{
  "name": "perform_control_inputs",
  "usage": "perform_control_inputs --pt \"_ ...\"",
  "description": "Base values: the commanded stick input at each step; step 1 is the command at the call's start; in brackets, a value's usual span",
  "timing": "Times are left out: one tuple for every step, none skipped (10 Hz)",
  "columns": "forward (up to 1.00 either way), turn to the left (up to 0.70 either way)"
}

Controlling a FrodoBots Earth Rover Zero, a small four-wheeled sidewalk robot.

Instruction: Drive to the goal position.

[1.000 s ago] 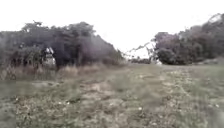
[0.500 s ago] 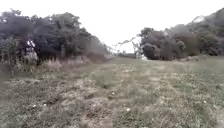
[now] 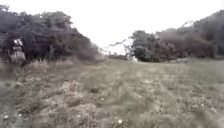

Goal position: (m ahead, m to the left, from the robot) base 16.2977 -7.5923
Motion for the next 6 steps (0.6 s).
perform_control_inputs --pt "0.5 0.0" --pt "0.5 0.0" --pt "0.5 0.0" --pt "0.5 0.0" --pt "0.5 0.0" --pt "0.5 0.0"
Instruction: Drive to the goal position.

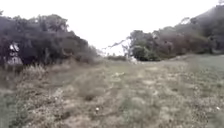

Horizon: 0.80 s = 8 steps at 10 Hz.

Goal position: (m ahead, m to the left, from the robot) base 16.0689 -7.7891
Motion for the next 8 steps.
perform_control_inputs --pt "0.5 0.0" --pt "0.5 0.0" --pt "0.5 0.0" --pt "0.5 0.0" --pt "0.5 0.0" --pt "0.5 0.0" --pt "0.5 0.0" --pt "0.5 0.0"
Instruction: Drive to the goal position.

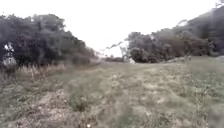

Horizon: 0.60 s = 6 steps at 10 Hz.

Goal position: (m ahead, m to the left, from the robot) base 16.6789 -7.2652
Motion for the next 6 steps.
perform_control_inputs --pt "0.5 0.0" --pt "0.5 0.0" --pt "0.5 0.0" --pt "0.5 0.0" --pt "0.5 0.0" --pt "0.5 0.0"
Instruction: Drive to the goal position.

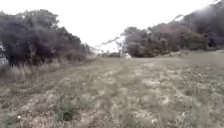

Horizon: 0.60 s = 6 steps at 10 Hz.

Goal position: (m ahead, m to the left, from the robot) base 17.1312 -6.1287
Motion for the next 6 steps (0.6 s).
perform_control_inputs --pt "0.5 0.0" --pt "0.5 0.0" --pt "0.5 0.0" --pt "0.5 0.0" --pt "0.5 0.0" --pt "0.5 0.0"
